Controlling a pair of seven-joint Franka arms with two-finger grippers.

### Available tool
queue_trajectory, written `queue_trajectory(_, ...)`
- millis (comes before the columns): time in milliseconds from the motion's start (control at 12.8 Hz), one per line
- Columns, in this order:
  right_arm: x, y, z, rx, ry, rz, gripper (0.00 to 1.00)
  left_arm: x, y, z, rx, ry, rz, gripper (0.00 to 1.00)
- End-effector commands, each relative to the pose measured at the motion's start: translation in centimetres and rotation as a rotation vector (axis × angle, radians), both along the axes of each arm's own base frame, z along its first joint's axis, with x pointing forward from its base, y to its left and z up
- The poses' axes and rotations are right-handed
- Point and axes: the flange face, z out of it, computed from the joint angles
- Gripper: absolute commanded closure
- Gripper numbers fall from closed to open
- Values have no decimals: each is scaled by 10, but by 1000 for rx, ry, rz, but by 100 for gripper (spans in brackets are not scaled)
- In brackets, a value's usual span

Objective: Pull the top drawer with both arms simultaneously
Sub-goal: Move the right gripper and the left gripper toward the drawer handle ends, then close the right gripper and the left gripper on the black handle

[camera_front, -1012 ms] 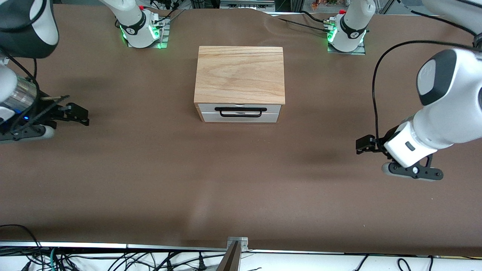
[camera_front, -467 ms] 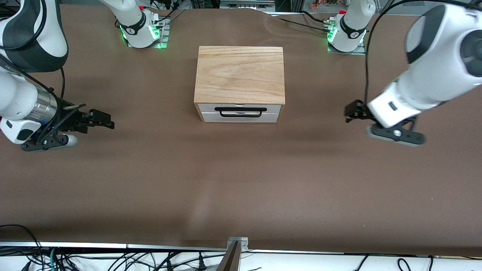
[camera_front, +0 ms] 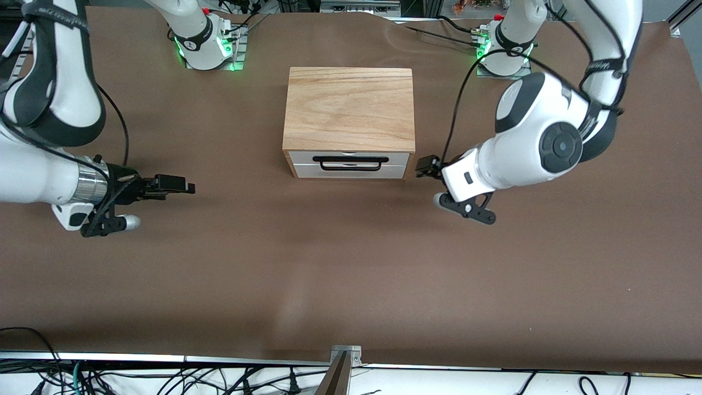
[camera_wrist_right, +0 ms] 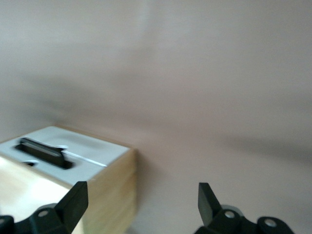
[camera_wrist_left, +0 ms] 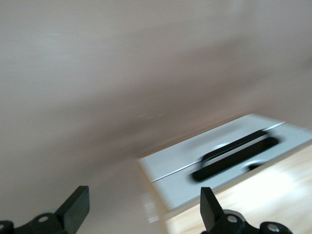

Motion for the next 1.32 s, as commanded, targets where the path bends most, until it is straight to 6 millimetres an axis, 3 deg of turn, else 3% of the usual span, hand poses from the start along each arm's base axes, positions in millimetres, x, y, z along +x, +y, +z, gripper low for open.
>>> queue_trajectory(0,-10,-12,-40,246,69,-83,0,-3,-13,-23,-94,21,42,0)
queue_trajectory(156,-17,-7,-71,376,92,-157,0,-12,-19,-44,-229,66,71,0)
queue_trajectory(311,-30,4,-111,528,79,-187,0,-19,-12,-69,-370,42,69,0)
queue_trajectory(389,-36,14,-128,573,71,-191,0,-17,1,-76,-422,12,37,0)
queue_trajectory(623,-51,48,-173,708,30,-174,0,-50,0,-129,-614,12,19,1)
queue_trajectory(778,-60,87,-201,796,3,-166,0,-72,2,-166,-769,-44,69,1)
queue_trajectory(856,-63,108,-211,834,-13,-170,0,-81,0,-183,-810,-48,99,1)
queue_trajectory(1012,-71,136,-224,874,-33,-157,0,-93,-6,-199,-823,-31,162,2)
queue_trajectory(1246,-94,163,-239,901,-63,-115,0,-98,-8,-221,-808,-4,184,21)
